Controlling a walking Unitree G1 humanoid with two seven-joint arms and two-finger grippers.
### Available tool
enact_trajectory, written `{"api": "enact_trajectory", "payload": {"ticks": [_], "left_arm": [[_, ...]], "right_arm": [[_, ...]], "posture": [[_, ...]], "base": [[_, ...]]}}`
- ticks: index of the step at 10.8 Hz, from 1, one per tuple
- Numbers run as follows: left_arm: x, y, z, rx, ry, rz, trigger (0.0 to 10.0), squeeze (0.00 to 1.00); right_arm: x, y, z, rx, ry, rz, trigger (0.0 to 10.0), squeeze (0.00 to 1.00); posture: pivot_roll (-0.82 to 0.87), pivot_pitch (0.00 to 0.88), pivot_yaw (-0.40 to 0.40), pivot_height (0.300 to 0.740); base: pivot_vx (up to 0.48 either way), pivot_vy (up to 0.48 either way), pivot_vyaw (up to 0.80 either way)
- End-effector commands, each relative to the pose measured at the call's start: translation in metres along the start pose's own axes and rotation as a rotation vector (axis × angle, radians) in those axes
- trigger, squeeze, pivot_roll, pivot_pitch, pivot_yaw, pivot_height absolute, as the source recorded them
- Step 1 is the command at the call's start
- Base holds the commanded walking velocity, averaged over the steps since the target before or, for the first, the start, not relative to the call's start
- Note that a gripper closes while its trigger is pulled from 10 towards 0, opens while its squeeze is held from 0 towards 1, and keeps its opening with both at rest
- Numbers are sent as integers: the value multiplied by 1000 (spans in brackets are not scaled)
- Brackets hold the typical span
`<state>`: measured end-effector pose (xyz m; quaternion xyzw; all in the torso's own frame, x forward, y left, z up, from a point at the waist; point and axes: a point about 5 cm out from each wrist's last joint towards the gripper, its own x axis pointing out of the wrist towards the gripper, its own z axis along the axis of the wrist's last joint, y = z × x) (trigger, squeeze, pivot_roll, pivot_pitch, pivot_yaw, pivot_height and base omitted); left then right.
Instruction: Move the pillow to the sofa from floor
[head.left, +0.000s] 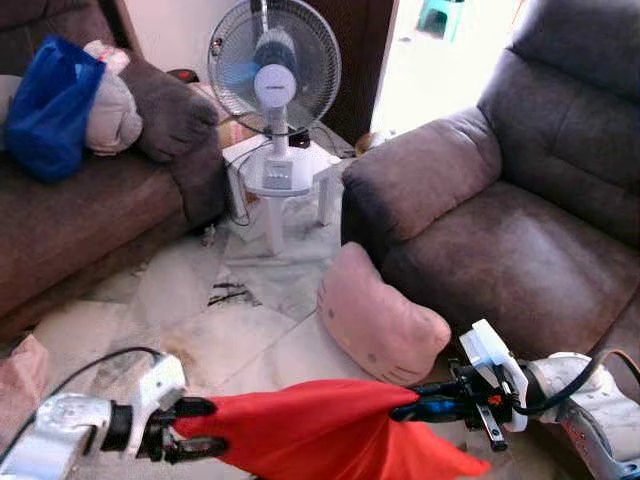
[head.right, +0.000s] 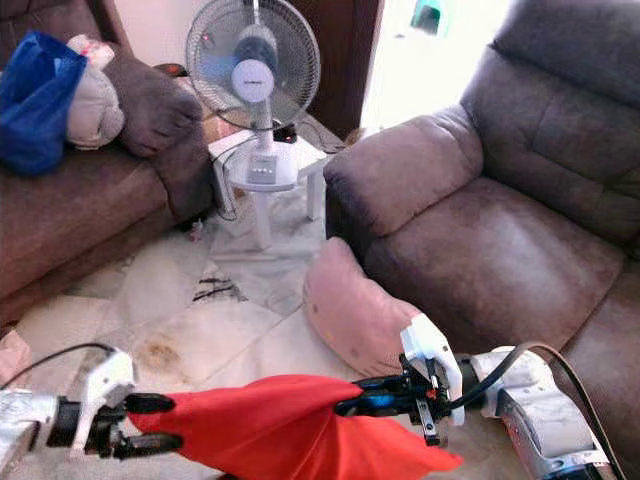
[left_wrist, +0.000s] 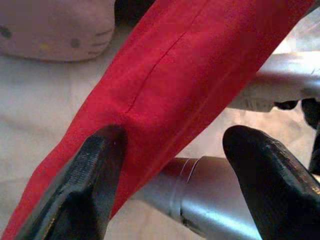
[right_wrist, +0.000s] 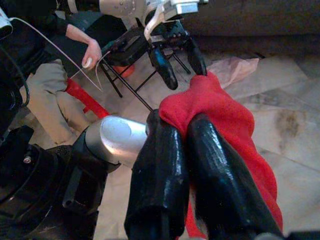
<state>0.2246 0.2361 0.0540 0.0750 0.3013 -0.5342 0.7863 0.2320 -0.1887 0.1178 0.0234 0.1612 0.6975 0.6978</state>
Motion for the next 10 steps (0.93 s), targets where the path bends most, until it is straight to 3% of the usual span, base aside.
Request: {"api": "enact_trajectory", "payload": {"ticks": [1, 3, 5, 7, 9, 10], "left_arm": [[2, 0, 0, 25, 16, 9, 10000, 0], [8, 17, 7, 182, 41, 195, 10000, 0], [11, 22, 16, 256, 10, 256, 10000, 0], [17, 17, 8, 212, 13, 190, 10000, 0], [21, 11, 1, 110, -12, 106, 10000, 0], [21, 14, -5, 120, 16, 123, 10000, 0]], "right_arm": [[-3, 1, 18, -76, -64, 8, 10000, 0], [-3, 1, 18, -74, -62, 13, 10000, 0], [-2, 2, 17, -72, -61, 15, 10000, 0], [-1, 2, 17, -70, -64, 20, 10000, 0], [-1, 3, 18, -69, -61, 22, 10000, 0], [-3, 4, 19, -69, -60, 25, 10000, 0]], "posture": [[-18, 123, -48, 740], [-16, 123, -48, 740], [-19, 121, -47, 740], [-22, 120, -47, 740], [-27, 124, -50, 740], [-34, 126, -52, 740]], "base": [[0, 0, 0], [0, 0, 0], [0, 0, 0], [0, 0, 0], [0, 0, 0], [0, 0, 0]]}}
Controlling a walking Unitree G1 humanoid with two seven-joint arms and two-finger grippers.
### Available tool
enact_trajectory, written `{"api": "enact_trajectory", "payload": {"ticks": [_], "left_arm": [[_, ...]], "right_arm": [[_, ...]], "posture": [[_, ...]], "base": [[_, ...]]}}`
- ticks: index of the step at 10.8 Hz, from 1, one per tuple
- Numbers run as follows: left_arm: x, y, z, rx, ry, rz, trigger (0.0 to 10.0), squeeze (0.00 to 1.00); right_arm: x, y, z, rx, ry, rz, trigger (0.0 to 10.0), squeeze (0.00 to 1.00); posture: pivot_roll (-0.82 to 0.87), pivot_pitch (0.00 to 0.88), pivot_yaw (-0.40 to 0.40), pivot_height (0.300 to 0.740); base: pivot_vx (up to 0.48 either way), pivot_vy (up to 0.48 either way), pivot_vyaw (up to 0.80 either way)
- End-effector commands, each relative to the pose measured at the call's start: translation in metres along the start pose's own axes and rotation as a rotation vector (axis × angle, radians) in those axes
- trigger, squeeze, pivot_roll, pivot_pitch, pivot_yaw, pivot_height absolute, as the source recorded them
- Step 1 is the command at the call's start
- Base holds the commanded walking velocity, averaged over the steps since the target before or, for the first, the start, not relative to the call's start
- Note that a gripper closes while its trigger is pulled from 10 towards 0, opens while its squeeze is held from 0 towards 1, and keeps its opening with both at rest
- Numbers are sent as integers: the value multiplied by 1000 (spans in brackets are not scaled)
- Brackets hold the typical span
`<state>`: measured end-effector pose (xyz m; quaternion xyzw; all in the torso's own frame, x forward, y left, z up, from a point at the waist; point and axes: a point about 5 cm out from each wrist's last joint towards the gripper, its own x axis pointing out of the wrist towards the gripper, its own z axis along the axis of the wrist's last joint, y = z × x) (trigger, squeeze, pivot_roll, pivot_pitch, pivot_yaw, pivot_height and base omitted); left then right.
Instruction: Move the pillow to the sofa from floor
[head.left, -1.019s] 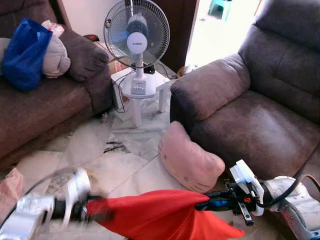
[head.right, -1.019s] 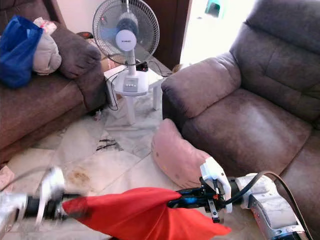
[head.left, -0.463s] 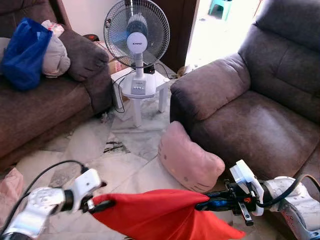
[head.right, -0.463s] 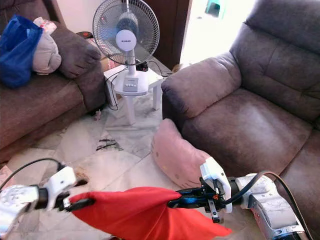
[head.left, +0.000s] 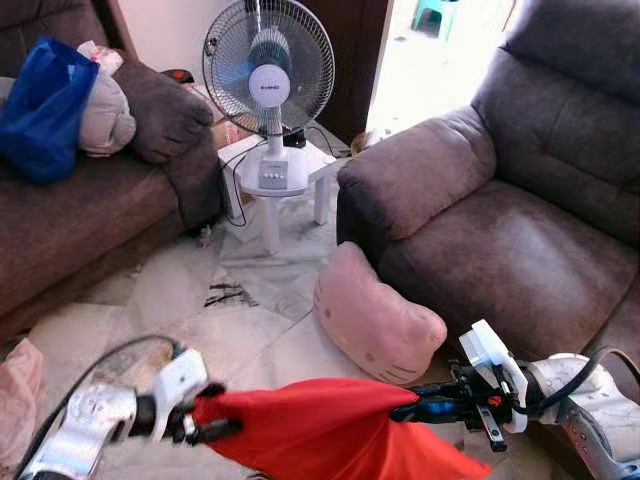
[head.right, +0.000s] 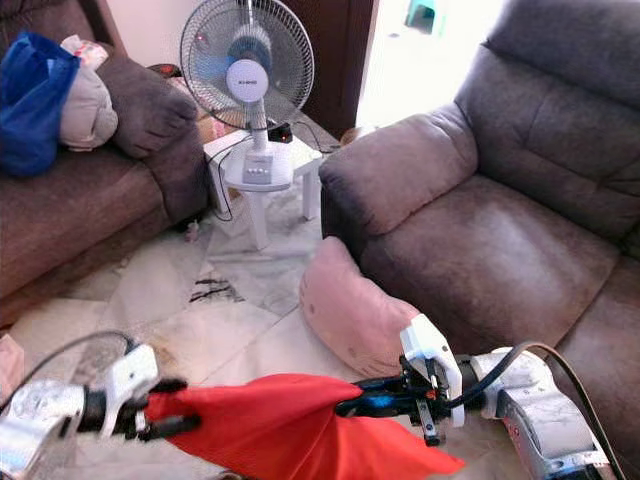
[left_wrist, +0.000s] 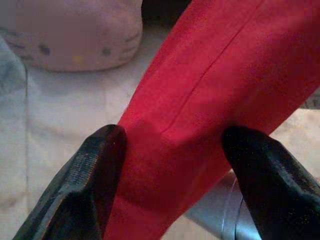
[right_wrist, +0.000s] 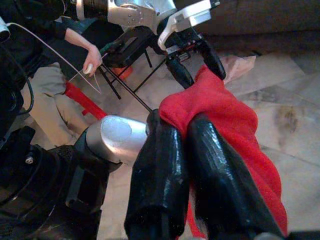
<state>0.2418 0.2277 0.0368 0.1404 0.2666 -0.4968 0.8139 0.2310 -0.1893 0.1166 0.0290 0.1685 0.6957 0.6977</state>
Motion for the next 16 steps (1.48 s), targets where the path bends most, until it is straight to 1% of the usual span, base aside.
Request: {"api": "enact_trajectory", "payload": {"ticks": [1, 2, 4, 5, 6, 7, 9, 12, 16], "left_arm": [[0, 2, -3, 4, 16, 11, 10000, 0], [-1, 4, -4, -5, 22, 21, 10000, 0], [0, 9, -11, 20, 75, 90, 10000, 0], [4, 8, -14, -5, 67, 82, 10000, 0], [7, 2, -17, -22, 65, 45, 3843, 0], [8, 1, -18, -26, 63, 38, 0, 0], [7, 1, -17, -37, 39, 43, 0, 0], [11, 0, -15, -41, 40, 22, 0, 0], [10, -3, -14, -46, 32, 0, 0, 0]], "right_arm": [[-4, 6, 21, -87, -60, 32, 10000, 0], [-7, 9, 22, -85, -59, 40, 10000, 0], [-8, 10, 27, -89, -78, 55, 10000, 0], [-10, 9, 29, -92, -83, 49, 10000, 0], [-10, 10, 30, -93, -83, 43, 10000, 0], [-10, 9, 30, -93, -84, 40, 10000, 0], [-10, 9, 30, -91, -85, 36, 10000, 0], [-9, 9, 28, -91, -85, 30, 10000, 0], [-6, 8, 27, -84, -93, 26, 10000, 0]], "posture": [[-40, 128, -55, 740], [-43, 131, -58, 740], [-45, 132, -60, 740], [-50, 131, -62, 740], [-53, 132, -64, 740], [-53, 133, -63, 740], [-48, 132, -63, 740], [-51, 130, -59, 740], [-41, 133, -52, 740]], "base": [[0, 0, 0], [0, 0, 0], [0, 0, 0], [0, 0, 0], [0, 0, 0], [0, 0, 0], [0, 0, 0], [0, 0, 0], [0, 0, 0]]}}
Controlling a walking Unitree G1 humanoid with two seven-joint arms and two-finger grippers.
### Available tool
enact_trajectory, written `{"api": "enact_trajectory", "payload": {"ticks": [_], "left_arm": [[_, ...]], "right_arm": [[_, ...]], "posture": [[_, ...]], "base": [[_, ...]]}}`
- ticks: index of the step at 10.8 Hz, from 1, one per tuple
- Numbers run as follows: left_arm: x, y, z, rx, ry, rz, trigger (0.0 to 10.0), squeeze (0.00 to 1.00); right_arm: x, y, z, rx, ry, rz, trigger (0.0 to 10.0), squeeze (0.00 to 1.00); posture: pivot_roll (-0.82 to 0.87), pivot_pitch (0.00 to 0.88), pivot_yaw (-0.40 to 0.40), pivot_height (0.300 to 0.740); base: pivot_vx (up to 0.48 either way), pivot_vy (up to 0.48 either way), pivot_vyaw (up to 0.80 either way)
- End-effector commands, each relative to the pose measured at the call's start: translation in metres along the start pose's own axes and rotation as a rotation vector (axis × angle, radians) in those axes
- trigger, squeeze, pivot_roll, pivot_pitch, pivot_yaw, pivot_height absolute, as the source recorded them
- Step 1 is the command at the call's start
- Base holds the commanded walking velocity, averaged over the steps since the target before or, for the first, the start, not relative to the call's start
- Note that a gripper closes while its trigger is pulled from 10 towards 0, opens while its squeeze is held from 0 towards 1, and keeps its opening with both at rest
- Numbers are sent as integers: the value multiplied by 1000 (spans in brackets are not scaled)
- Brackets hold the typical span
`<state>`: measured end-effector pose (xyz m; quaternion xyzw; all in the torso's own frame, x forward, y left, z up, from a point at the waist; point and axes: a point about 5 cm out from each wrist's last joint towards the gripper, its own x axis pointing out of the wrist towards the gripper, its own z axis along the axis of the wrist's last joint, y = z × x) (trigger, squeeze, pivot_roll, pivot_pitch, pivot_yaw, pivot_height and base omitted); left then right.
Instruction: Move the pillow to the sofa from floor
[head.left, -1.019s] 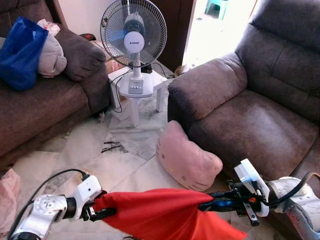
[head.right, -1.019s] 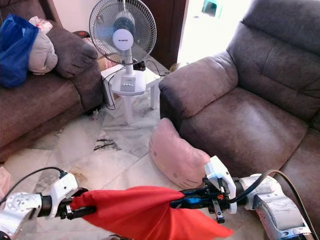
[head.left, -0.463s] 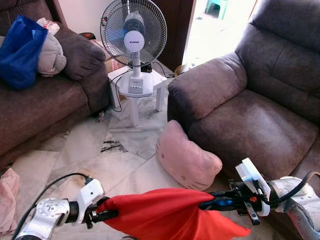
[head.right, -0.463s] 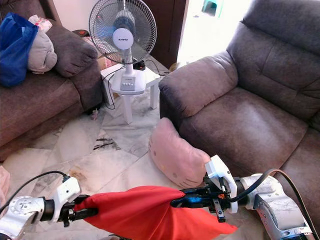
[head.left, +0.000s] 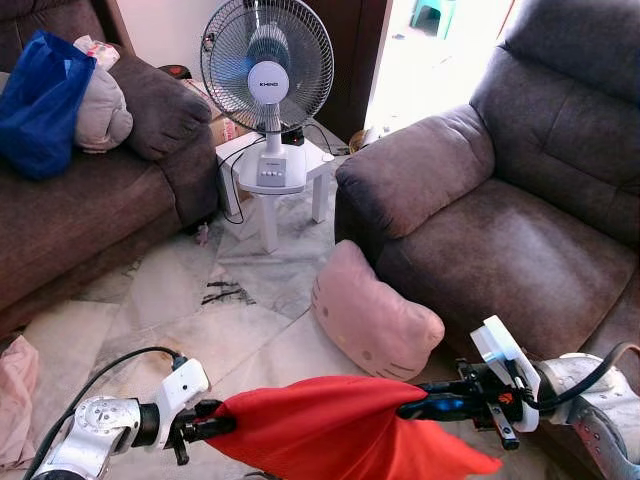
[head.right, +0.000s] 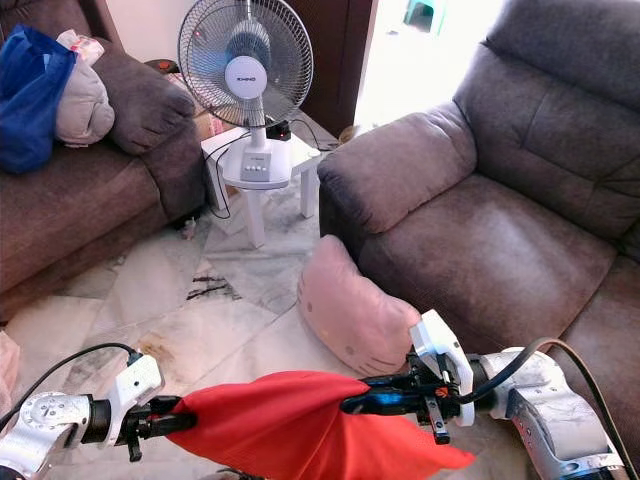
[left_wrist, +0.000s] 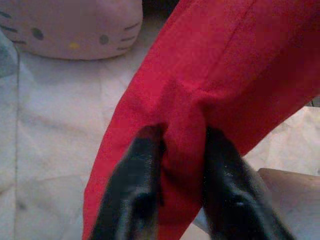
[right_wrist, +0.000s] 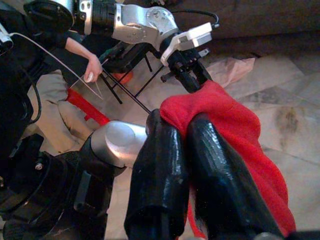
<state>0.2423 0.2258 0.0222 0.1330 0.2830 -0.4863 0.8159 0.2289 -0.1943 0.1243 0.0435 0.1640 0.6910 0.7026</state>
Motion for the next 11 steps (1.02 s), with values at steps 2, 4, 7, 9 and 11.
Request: {"api": "enact_trajectory", "payload": {"ticks": [2, 4, 7, 9, 11], "left_arm": [[0, -5, -4, -12, 5, -9, 0, 0], [4, -11, -5, -22, -14, -17, 0, 0], [3, -9, 1, 10, -47, 55, 0, 0], [2, 21, 13, 155, -39, 476, 7569, 0], [3, 34, 29, 169, -83, 691, 10000, 0]], "right_arm": [[2, 4, 19, -97, -68, 31, 10000, 0], [4, 5, 18, -95, -74, 30, 10000, 0], [7, 1, 16, -102, -83, 5, 10000, 0], [11, -5, 16, -115, -101, -45, 10000, 0], [9, -44, 15, -201, -78, -406, 10000, 0]], "posture": [[-39, 135, -48, 740], [-36, 134, -44, 740], [-30, 131, -37, 740], [-20, 126, -28, 740], [-19, 117, -21, 740]], "base": [[0, 0, 0], [0, 0, 0], [0, 0, 0], [0, 0, 0], [0, 0, 0]]}}
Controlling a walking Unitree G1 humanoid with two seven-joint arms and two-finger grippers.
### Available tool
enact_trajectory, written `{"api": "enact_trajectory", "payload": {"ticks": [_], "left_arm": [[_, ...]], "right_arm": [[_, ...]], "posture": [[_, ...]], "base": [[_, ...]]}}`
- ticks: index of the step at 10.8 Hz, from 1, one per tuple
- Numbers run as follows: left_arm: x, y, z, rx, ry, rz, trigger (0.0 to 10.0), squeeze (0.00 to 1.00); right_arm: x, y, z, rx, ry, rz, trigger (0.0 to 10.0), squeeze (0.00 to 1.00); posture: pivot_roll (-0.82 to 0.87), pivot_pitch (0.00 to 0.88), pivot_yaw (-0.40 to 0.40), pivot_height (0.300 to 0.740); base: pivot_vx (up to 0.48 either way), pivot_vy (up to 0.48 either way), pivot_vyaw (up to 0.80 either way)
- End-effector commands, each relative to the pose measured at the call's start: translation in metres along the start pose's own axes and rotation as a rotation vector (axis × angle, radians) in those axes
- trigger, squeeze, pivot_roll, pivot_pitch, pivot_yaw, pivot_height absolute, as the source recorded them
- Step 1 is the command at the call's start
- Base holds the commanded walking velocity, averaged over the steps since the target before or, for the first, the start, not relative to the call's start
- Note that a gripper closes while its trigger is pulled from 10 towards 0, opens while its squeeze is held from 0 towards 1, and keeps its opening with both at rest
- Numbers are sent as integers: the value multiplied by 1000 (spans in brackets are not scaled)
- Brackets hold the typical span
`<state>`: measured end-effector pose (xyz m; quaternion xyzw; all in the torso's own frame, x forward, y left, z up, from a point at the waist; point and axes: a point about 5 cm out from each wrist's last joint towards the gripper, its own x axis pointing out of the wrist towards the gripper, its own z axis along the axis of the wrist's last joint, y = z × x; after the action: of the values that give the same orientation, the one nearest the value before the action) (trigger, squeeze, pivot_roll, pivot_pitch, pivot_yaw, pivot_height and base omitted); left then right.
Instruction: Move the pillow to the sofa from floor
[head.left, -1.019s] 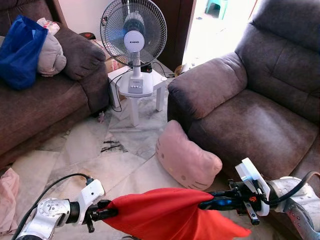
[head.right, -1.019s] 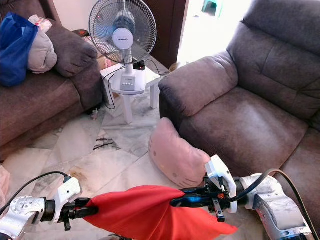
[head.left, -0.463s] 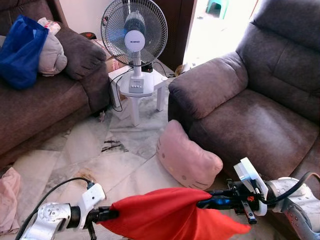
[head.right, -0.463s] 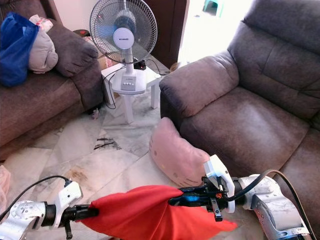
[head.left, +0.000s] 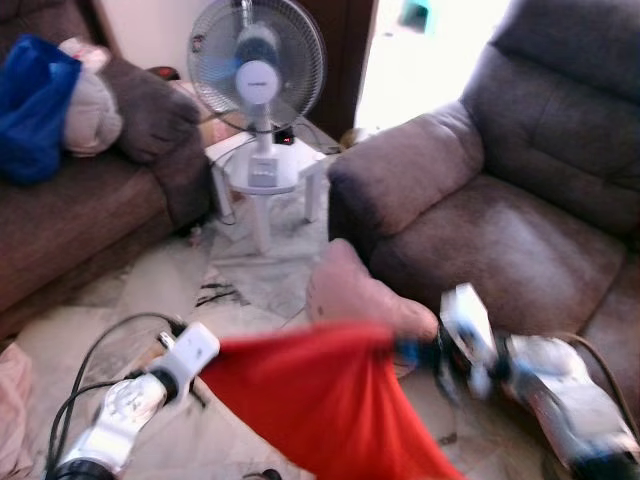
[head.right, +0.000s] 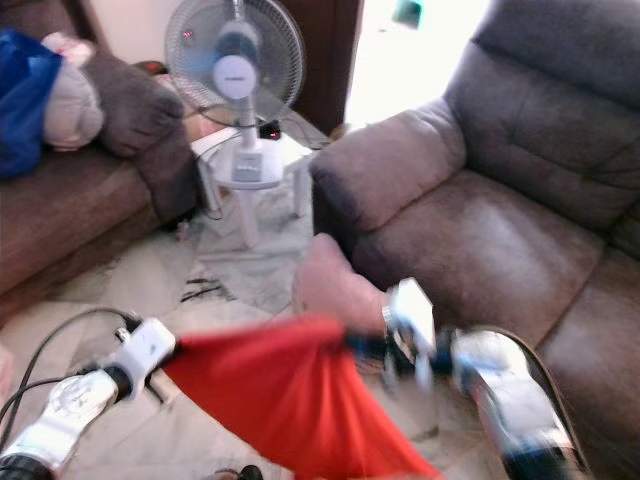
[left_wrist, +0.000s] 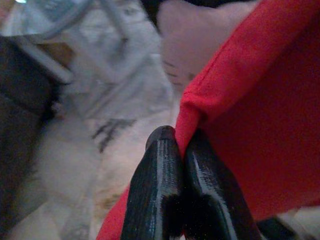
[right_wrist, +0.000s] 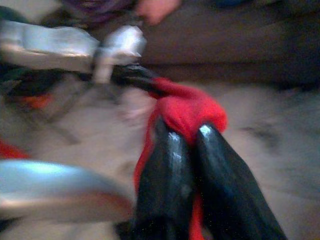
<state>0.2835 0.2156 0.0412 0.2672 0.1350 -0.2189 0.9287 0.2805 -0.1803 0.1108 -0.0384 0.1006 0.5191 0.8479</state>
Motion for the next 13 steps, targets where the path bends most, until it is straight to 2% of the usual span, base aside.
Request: {"api": "enact_trajectory", "payload": {"ticks": [1, 2, 4, 5, 6, 7, 9, 11, 13], "left_arm": [[2, 6, 2, -17, -7, 89, 10000, 0], [11, 5, 17, -91, -87, 242, 10000, 0], [17, 5, 38, -173, -188, 399, 10000, 0], [19, 2, 44, -182, -213, 422, 10000, 0], [24, -2, 45, -178, -202, 433, 10000, 0], [27, -2, 46, -217, -196, 471, 10000, 0], [29, 1, 57, -285, -240, 570, 10000, 0], [31, -4, 60, -299, -252, 575, 10000, 0], [33, -7, 60, -294, -249, 584, 10000, 0]], "right_arm": [[-1, -17, 5, -44, -24, -174, 10000, 0], [8, -28, -4, -5, -40, -391, 10000, 0], [18, -29, -12, 28, -103, -546, 10000, 0], [22, -31, -21, 53, -107, -660, 10000, 0], [22, -35, -38, 99, -51, -821, 10000, 0], [24, -34, -48, 103, -16, -902, 10000, 0], [40, -28, -47, 148, -74, -928, 10000, 0], [48, -29, -44, 145, -87, -976, 10000, 0], [47, -33, -41, 172, -124, -1013, 10000, 0]], "posture": [[-11, 106, -20, 740], [-14, 98, -15, 740], [-2, 91, -14, 740], [-1, 84, -12, 740], [1, 81, -14, 740], [7, 78, -13, 740], [-1, 93, -18, 740], [-1, 100, -26, 740], [0, 109, -29, 740]], "base": [[0, 0, 0], [0, 0, 0], [0, 0, 0], [0, 0, 0], [0, 0, 0], [0, 0, 0], [0, 0, 0], [0, 0, 0], [0, 0, -800]]}}
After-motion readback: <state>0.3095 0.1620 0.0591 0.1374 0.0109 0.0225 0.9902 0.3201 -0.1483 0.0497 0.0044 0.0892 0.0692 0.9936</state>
